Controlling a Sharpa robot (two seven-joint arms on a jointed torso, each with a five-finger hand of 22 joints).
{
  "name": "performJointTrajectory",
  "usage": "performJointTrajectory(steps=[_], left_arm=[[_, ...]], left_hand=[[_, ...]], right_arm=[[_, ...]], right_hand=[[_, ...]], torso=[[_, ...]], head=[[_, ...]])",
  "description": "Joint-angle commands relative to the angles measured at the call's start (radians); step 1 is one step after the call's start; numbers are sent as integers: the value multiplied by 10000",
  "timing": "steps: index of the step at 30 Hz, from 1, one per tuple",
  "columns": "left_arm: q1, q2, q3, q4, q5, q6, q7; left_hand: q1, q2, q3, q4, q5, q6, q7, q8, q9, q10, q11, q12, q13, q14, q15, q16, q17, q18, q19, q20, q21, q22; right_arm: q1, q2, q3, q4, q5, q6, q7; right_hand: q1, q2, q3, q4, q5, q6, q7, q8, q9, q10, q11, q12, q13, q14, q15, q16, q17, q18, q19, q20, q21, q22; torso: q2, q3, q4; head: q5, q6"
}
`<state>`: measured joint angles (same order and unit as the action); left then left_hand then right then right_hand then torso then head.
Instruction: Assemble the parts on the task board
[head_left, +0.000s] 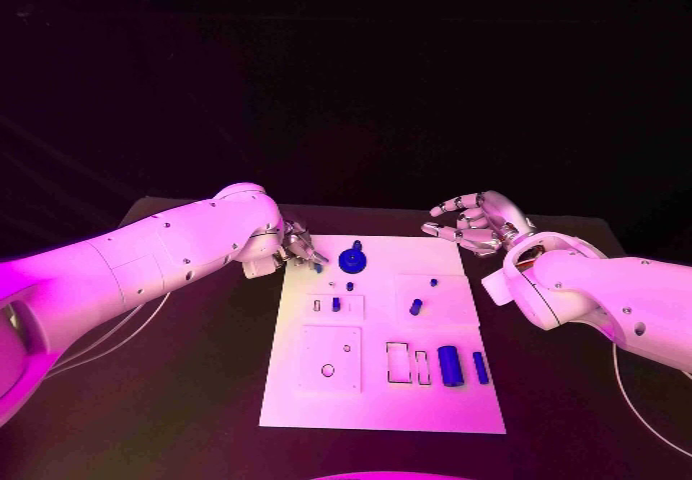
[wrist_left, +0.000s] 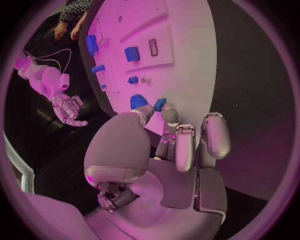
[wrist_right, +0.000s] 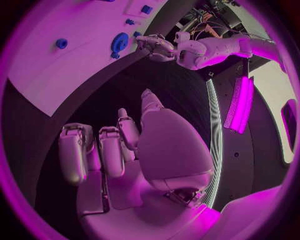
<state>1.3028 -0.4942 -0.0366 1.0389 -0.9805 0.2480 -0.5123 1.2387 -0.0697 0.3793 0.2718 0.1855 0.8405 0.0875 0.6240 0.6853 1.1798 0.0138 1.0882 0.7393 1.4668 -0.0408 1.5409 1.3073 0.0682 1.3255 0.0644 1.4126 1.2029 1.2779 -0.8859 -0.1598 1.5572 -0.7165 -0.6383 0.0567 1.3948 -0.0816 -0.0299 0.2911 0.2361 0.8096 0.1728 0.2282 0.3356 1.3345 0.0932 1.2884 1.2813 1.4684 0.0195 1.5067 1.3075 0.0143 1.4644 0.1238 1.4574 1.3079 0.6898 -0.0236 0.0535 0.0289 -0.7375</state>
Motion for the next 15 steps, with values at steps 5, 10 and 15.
performJointTrajectory(steps=[5, 10, 15], left_arm=[[-6, 29, -10, -33, 150, -30, 176], [-6, 22, -15, -39, 171, -17, 188], [-6, -30, -17, 14, 200, -31, 193]], left_hand=[[456, 46, 420, -160, 41, -19, -95, 96, 31, 39, -86, 77, 1, 837, -101, 10, 2023, 114, 46, -36, -14, 42], [603, 51, 668, -235, 50, -37, -104, 130, 40, 60, -96, 80, -3, 848, -110, 26, 2054, 111, 53, -44, -8, 61], [930, -157, 2290, -886, 73, -154, -64, 312, 137, 131, -90, 44, -45, 865, -95, 50, 2098, 103, 71, -61, 13, 121]], right_arm=[[-2, -2, 1, 26, -60, 94, 114], [-1, -7, 1, 26, -60, 99, 112], [-1, -10, 1, 23, -60, 103, 112]], right_hand=[[-63, 25, -67, -7, 43, -81, 25, 44, 4, 33, -44, 77, 3, 667, -70, -32, 1086, 119, 558, -78, -41, 2240], [-63, 28, -67, -9, 48, -81, 24, 47, 5, 47, -44, 94, 20, 666, -70, -33, 1084, 117, 562, -78, -32, 2243], [-63, 28, -67, -9, 48, -81, 24, 47, 5, 47, -44, 94, 20, 666, -70, -33, 1084, 117, 562, -78, -32, 2243]], torso=[[0, -1, 0], [-1, -3, 1], [-1, -6, 0]], head=[[7, 15], [6, 3], [8, 5]])
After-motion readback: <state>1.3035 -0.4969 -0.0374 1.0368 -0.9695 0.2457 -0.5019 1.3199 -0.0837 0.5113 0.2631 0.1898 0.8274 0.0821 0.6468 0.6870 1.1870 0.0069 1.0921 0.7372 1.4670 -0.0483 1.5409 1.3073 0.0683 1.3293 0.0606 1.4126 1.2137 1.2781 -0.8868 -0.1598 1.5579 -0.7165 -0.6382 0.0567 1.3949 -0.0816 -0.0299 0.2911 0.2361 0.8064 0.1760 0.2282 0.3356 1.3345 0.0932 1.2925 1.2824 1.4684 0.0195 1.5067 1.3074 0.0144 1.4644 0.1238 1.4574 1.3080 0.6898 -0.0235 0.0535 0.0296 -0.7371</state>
